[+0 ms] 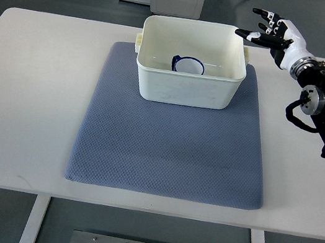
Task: Place cup in box with right hand
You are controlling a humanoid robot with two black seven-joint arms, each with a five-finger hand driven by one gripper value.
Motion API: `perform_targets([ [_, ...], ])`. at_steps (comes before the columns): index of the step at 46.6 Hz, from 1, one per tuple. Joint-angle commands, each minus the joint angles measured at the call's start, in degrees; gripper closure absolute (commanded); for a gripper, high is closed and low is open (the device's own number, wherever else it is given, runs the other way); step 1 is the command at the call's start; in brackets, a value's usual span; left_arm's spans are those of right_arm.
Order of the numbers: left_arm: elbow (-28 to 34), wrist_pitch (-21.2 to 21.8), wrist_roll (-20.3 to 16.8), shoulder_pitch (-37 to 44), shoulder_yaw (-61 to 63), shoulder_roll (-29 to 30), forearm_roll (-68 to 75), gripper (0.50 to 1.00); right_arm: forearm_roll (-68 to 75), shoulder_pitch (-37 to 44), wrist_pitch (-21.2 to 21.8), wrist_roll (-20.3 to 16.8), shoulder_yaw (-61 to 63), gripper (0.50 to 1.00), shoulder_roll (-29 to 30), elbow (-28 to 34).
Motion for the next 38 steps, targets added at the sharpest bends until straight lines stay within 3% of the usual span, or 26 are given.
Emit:
perform_targets([
  [1, 0.0, 0.0, 0.0, 0.0, 0.0, 0.0, 0.0, 0.500, 2.0, -1.7, 1.0, -0.1, 2.2, 0.500, -1.8, 0.0],
  [15, 0.0, 0.1, 0.0, 0.0, 0.0, 0.0, 0.0, 0.500, 9.0, -7.4, 2.1, -0.1, 6.0, 0.500, -5.5, 0.1],
  [38, 0.0, 0.0, 0.0, 0.0, 0.0, 0.0, 0.0, 0.500, 9.7, -15.6, 2.3, 0.4, 11.8, 0.500, -6.4, 0.1],
])
